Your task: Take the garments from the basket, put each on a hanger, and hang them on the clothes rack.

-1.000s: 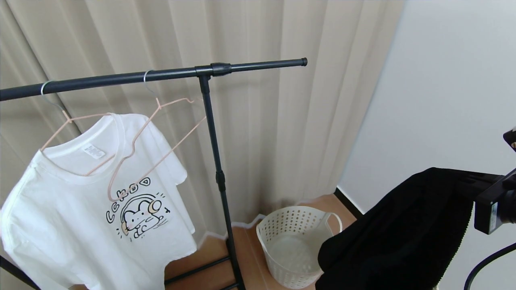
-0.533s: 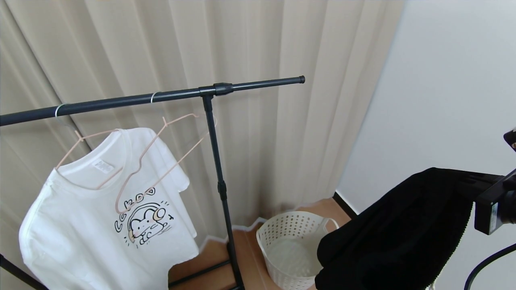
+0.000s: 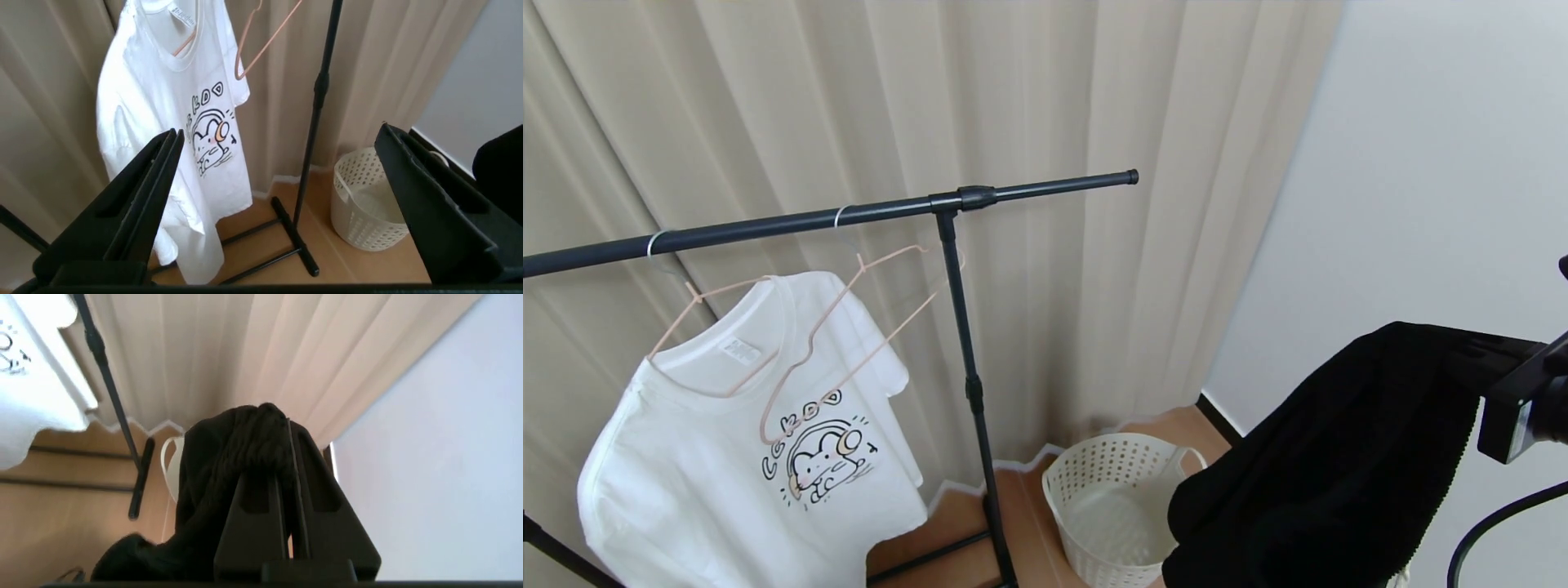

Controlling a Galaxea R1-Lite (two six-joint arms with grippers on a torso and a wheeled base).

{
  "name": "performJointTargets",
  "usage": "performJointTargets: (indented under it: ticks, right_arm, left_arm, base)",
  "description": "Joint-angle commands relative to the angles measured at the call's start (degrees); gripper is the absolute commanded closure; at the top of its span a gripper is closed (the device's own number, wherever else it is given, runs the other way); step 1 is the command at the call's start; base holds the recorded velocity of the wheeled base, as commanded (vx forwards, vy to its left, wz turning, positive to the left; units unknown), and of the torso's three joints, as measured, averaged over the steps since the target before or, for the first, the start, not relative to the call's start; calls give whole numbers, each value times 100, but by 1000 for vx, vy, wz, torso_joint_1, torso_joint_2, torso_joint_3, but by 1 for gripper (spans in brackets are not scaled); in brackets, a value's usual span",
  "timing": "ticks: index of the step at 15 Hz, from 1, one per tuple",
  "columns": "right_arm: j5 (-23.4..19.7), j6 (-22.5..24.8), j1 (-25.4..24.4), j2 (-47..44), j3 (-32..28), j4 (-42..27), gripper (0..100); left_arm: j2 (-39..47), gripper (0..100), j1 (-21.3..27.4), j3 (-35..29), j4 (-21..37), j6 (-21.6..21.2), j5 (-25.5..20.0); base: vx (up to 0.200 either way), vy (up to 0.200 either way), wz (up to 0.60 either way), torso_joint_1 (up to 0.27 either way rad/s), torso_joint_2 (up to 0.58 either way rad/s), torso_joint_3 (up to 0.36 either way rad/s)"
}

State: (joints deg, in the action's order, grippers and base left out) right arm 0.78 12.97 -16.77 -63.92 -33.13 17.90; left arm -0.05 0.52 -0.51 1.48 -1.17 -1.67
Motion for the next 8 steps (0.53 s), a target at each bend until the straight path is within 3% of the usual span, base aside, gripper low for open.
performJointTargets:
  ticks: [1, 8]
  right_arm:
    - [1, 4, -36, -33, 149, 56, 100]
    - [19, 30, -45, -16, 202, 56, 100]
  left_arm:
    - [5, 0, 0, -2, 2, 3, 0]
    - [5, 0, 0, 7, -7, -6, 0]
  base:
    - [0, 0, 600, 7, -7, 2]
    - [0, 0, 600, 4, 0, 2]
